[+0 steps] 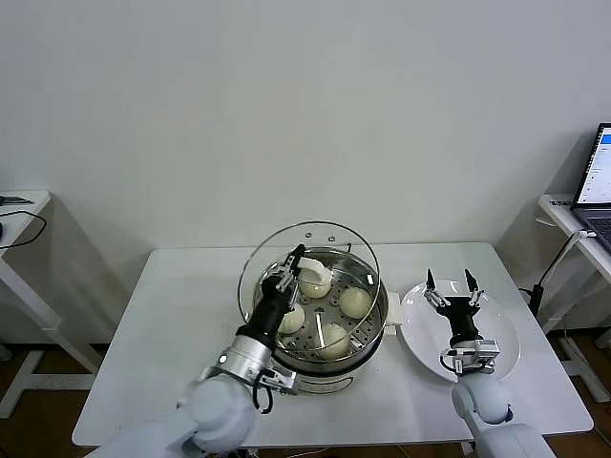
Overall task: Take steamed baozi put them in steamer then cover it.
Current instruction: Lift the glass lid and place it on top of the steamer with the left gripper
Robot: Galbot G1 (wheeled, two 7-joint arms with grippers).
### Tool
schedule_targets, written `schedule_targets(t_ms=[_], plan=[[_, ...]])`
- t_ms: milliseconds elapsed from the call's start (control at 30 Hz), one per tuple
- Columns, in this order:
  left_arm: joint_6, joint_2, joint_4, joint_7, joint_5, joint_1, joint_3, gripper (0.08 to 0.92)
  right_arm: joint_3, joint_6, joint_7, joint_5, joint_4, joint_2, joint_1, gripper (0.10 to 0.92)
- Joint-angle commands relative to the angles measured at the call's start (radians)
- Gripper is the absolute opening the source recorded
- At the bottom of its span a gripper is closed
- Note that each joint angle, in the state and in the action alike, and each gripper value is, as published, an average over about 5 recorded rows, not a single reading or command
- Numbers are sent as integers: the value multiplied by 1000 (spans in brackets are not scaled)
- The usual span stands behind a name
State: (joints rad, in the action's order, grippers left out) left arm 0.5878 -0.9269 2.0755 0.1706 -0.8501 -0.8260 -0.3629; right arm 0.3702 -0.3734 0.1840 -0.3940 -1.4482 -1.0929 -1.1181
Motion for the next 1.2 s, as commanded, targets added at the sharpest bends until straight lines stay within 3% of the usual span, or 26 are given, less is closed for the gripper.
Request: schedule_targets(t_ms=[33,633,1200], plan=[[165,-52,-52,-12,68,92,-133,198,4,-1,3,5,4,-2,-1,823],[180,-69,-83,-199,-95,160,-173,198,4,1,3,11,10,-10,-1,823],[186,-106,-123,-185,-74,172,-191,198,1,1,1,14,20,-16,7,823]])
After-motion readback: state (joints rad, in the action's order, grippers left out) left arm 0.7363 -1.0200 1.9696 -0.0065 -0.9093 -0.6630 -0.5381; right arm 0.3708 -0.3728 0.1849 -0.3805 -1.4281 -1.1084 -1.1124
